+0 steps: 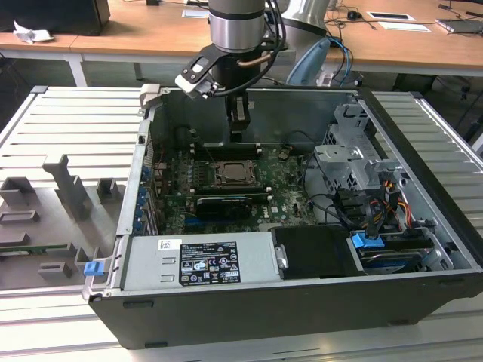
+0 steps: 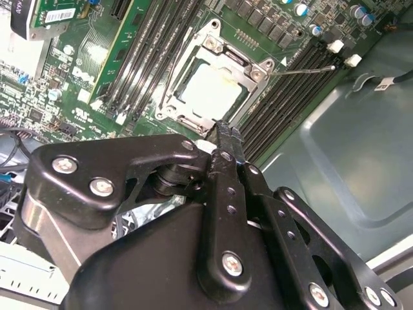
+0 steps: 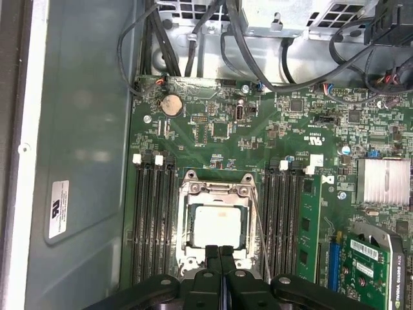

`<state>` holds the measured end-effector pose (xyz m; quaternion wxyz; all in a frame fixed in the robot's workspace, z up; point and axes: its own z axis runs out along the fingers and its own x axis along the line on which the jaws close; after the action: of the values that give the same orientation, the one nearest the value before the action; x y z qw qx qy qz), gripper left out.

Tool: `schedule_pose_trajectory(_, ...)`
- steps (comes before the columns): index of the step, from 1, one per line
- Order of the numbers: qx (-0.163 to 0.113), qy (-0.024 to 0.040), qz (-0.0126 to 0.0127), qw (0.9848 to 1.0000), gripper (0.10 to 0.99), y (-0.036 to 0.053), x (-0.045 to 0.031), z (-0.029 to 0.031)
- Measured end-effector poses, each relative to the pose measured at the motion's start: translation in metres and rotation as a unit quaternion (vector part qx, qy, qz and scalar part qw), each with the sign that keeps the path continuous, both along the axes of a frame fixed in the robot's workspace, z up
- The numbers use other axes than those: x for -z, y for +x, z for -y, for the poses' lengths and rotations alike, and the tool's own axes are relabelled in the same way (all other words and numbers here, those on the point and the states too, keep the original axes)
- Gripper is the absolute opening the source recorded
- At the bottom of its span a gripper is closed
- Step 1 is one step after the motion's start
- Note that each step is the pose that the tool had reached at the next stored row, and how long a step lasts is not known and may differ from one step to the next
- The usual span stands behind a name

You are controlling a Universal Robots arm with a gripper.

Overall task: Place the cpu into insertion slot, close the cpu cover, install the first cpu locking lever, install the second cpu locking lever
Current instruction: 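Install the first cpu locking lever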

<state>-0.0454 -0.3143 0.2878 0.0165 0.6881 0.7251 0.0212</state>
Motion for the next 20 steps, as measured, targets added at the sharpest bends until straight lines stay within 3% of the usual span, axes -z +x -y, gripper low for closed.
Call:
schedule_pose_trajectory(13,0.0,0.0001,0.0,1.0,0.106,0.0,-0.0107,0.0)
schedule_pose_trajectory(15,-0.035,0.0,0.0,0.9994,0.106,0.0,-0.0105,0.0)
schedule_pose_trajectory(17,-0.066,-0.0001,-0.0001,0.9978,0.106,0.0,-0.0102,0.0)
schedule_pose_trajectory(20,-0.083,-0.0001,0.0,0.9965,0.106,0.0001,-0.0101,0.0)
